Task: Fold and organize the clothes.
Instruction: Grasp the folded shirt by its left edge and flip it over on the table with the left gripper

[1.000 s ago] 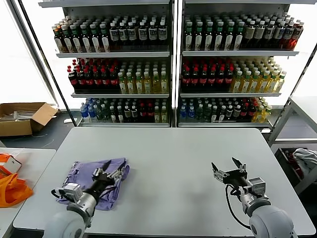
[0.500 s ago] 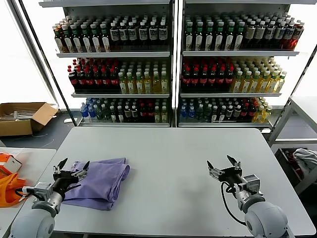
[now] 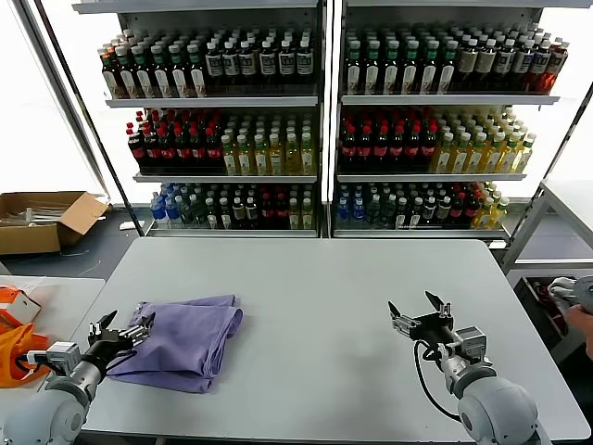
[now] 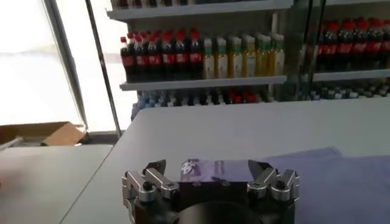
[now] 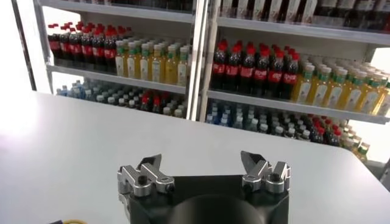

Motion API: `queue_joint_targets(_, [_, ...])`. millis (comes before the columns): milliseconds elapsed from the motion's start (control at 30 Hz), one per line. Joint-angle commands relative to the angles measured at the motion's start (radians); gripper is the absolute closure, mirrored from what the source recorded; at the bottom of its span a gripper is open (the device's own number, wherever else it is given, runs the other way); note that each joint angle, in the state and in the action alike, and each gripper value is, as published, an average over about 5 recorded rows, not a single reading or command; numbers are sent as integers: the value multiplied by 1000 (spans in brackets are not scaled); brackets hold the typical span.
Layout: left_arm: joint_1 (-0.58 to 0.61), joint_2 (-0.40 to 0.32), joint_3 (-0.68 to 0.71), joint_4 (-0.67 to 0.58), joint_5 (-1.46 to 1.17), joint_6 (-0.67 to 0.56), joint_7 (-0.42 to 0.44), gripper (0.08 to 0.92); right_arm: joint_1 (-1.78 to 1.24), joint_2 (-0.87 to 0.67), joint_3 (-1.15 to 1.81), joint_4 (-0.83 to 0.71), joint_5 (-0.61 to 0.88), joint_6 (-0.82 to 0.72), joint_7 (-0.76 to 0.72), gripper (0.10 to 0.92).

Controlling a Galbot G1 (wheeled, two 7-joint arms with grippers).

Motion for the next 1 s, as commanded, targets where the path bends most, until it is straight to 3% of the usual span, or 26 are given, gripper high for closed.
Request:
queue_joint_targets(33, [-14,7,-17,125,-130,18,26,177,-5,-4,6,1,0,1,0,203])
queue_joint_targets(600, [-12,-17,-3,154,-127,18,47,181,-4,-5,0,5,-1,-1,1,203])
queue_joint_targets(700, [-7,-24,2,141,-127,18,56,220,-1,-2,-4,7,-1,-1,2,203])
queue_joint_targets(1000, [-1,-43,10,126,-120,-2,78,472,-2,0,-3,9,-2,-1,3,203])
